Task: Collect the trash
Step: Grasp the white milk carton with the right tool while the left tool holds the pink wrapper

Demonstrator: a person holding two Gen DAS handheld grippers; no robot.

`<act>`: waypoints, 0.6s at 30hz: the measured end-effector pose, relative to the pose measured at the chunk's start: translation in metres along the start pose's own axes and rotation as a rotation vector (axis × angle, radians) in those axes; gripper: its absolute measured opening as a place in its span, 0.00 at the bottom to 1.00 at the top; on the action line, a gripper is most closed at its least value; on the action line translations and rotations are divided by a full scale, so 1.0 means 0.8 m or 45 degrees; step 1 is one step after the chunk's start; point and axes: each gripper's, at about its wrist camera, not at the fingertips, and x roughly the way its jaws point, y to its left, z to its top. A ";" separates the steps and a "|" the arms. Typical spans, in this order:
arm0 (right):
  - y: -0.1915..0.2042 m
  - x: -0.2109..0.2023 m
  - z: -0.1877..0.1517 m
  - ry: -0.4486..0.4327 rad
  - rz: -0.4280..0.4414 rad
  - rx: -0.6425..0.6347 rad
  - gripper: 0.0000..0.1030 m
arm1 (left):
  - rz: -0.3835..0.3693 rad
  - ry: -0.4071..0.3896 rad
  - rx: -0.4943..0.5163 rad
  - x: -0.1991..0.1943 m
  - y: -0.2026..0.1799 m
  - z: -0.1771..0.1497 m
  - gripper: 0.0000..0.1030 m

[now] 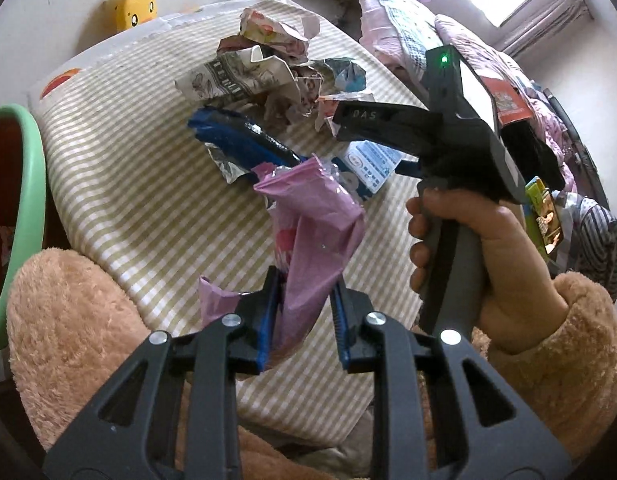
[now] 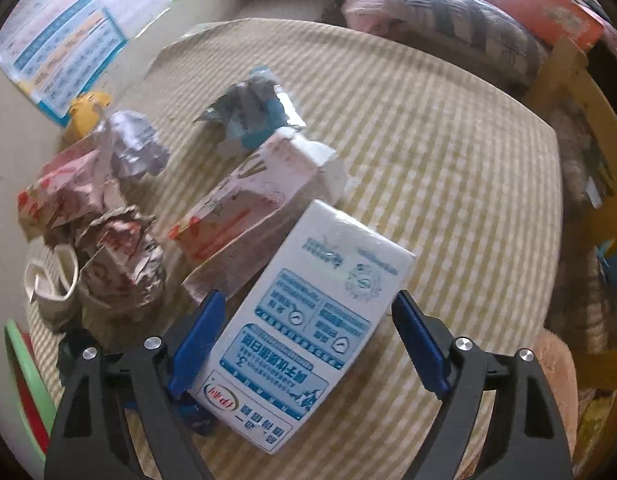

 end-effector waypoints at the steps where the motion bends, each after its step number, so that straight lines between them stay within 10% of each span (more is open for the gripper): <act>1: -0.002 0.001 0.000 0.006 0.020 -0.013 0.76 | -0.002 -0.003 -0.002 -0.001 0.001 -0.001 0.22; 9: -0.053 -0.017 -0.004 0.069 0.246 -0.160 0.59 | -0.004 -0.019 -0.066 -0.002 0.014 0.003 0.22; 18: -0.076 -0.026 -0.016 0.106 0.223 -0.151 0.73 | 0.034 -0.016 -0.095 0.004 0.020 0.005 0.22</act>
